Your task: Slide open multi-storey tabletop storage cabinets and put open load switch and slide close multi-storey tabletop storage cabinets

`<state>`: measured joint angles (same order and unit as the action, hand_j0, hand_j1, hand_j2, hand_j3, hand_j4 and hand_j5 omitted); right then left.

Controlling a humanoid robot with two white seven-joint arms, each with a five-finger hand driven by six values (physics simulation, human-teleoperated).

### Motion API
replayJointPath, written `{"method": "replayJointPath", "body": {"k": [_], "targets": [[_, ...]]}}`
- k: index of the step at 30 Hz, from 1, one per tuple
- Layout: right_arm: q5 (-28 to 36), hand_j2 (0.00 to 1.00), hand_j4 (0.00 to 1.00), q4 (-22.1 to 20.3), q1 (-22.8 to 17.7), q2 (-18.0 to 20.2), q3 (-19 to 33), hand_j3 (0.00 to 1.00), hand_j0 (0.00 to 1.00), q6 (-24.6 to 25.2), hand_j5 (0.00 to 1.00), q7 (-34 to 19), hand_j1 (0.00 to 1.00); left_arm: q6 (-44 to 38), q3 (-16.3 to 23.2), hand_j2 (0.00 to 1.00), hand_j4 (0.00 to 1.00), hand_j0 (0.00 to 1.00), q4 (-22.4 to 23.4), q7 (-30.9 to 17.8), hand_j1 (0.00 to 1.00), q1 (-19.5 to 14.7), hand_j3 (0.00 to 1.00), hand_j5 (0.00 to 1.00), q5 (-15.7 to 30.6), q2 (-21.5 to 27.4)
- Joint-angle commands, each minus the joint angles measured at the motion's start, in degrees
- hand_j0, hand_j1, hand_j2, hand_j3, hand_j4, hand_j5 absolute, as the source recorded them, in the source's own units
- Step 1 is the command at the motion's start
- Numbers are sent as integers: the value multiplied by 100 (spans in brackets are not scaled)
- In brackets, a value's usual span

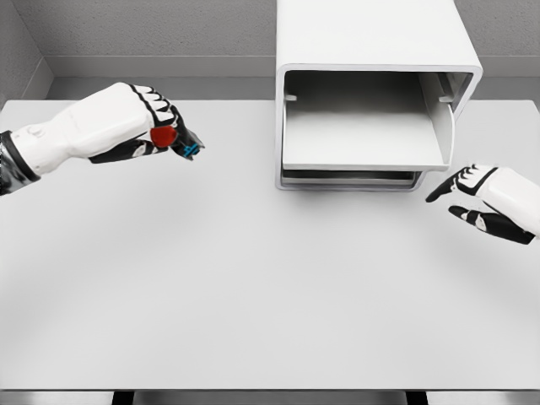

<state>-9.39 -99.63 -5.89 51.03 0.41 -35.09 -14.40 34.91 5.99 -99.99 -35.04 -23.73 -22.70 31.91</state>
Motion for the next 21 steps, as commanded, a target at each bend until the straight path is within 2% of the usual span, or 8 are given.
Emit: {"method": "replayJointPath", "body": {"k": [1, 5, 10, 21], "targets": [[25, 59, 59, -4, -9, 12, 21, 59, 59, 9, 59, -1, 59, -19, 7, 46, 46, 46, -55, 4, 46, -9, 46, 46, 38, -194], [-11, 61, 61, 58, -202, 48, 21, 61, 61, 9, 61, 8, 61, -19, 25, 46, 46, 46, -73, 4, 46, -35, 46, 46, 29, -405], [-19, 62, 62, 304, -220, 109, 3, 62, 62, 9, 62, 8, 62, -19, 42, 46, 46, 46, -73, 4, 46, -44, 46, 46, -6, -616], [-134, 63, 63, 277, -211, 92, -23, 63, 63, 9, 63, 16, 63, -28, 297, 46, 46, 46, -73, 4, 46, -228, 46, 46, -50, -1029]]}}
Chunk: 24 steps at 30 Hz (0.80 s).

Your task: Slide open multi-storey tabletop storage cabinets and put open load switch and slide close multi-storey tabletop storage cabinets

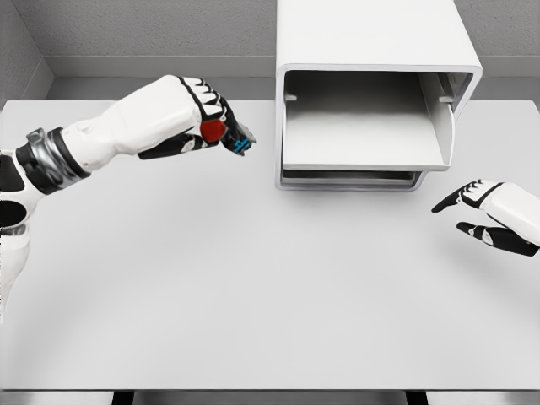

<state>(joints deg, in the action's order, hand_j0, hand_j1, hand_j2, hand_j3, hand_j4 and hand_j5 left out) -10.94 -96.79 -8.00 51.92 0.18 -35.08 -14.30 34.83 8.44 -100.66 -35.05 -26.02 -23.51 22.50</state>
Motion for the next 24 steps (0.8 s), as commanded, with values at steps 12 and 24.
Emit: {"method": "replayJointPath", "body": {"k": [12, 24], "targets": [[-101, 65, 65, -7, 79, -76, -150, 65, 65, 8, 65, 6, 65, -20, 246, 46, 46, 46, 2, 5, 46, -202, 46, 46, -444, -826], [-145, 65, 65, -42, 79, -76, -150, 65, 65, 8, 65, 6, 65, -73, 334, 46, 46, 46, 11, 5, 46, -281, 46, 46, -1367, -1687]]}}
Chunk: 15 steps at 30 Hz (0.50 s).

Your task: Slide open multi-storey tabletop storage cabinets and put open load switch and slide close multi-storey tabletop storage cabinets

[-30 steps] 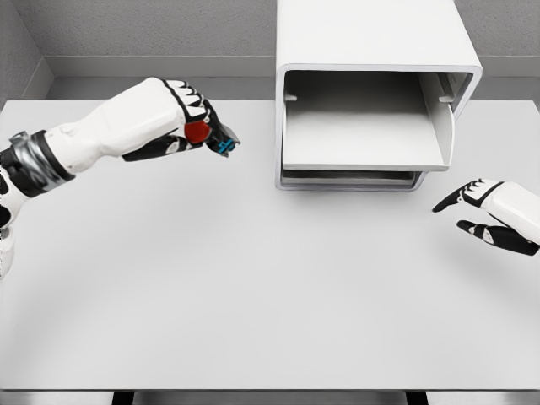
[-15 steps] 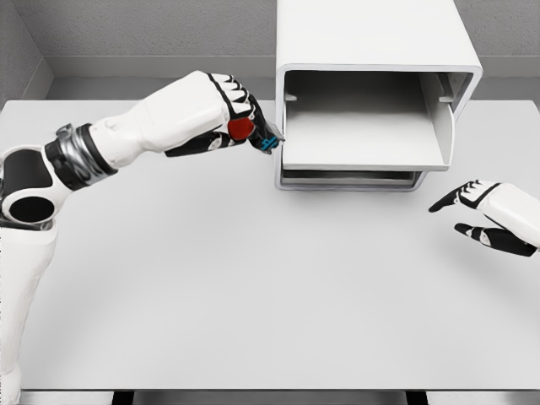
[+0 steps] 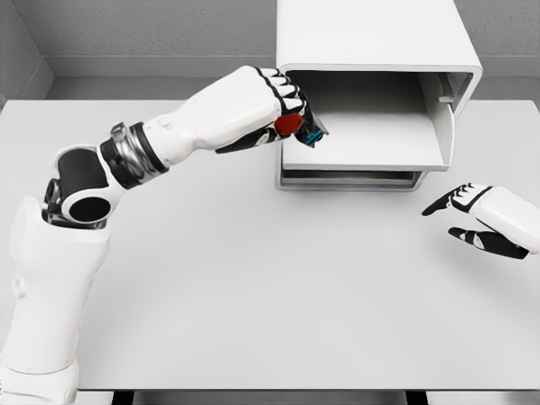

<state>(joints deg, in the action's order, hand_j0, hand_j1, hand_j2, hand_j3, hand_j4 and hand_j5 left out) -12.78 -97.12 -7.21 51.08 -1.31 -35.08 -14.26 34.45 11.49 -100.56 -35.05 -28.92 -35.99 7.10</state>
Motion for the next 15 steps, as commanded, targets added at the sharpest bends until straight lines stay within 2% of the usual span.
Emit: {"method": "replayJointPath", "body": {"k": [1, 9, 13, 15], "targets": [[39, 66, 66, -9, 0, 7, -1, 66, 66, 8, 66, 3, 66, -35, 107, 46, 46, 46, 1, 5, 46, -18, 46, 46, -250, -191], [38, 66, 66, -17, 0, 7, -1, 66, 66, 8, 66, 3, 66, -53, 275, 46, 46, 46, 54, 5, 46, -35, 46, 46, -997, -692], [38, 66, 66, -26, -9, 7, -1, 66, 66, 8, 66, 3, 66, -61, 363, 46, 46, 46, 80, 5, 46, -79, 46, 46, -1331, -710], [38, 66, 66, -26, -9, 7, -1, 66, 66, 8, 66, 3, 66, -61, 371, 46, 46, 46, 80, 5, 46, -70, 46, 46, -1647, -710]]}}
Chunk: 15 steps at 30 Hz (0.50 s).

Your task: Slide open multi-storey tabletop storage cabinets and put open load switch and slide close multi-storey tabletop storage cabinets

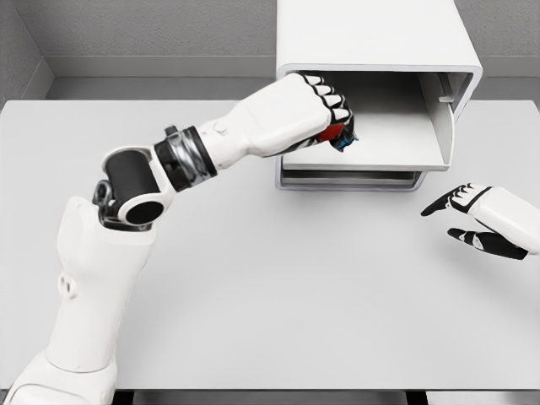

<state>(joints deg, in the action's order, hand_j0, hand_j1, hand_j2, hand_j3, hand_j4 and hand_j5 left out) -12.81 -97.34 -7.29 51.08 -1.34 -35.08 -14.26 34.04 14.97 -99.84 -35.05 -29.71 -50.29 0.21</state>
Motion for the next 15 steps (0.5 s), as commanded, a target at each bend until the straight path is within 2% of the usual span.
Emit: {"method": "replayJointPath", "body": {"k": [1, 6, 10, 15], "targets": [[42, 66, 66, -5, 0, 7, 3, 66, 66, 8, 66, 2, 66, -20, 76, 46, 46, 46, 8, 5, 46, 0, 46, 46, -262, -21], [42, 66, 66, -5, 0, 7, 3, 66, 66, 8, 66, 2, 66, -20, 296, 46, 46, 46, 8, 5, 46, -62, 46, 46, -595, -21], [42, 67, 67, -5, -9, 7, -6, 67, 67, 8, 67, 3, 67, -20, 305, 46, 46, 46, 52, 5, 46, -123, 46, 46, -956, -21], [42, 67, 67, -13, -18, 7, -6, 67, 67, 8, 67, 2, 67, -20, 314, 46, 46, 46, 96, 5, 46, -246, 46, 46, -965, -21]]}}
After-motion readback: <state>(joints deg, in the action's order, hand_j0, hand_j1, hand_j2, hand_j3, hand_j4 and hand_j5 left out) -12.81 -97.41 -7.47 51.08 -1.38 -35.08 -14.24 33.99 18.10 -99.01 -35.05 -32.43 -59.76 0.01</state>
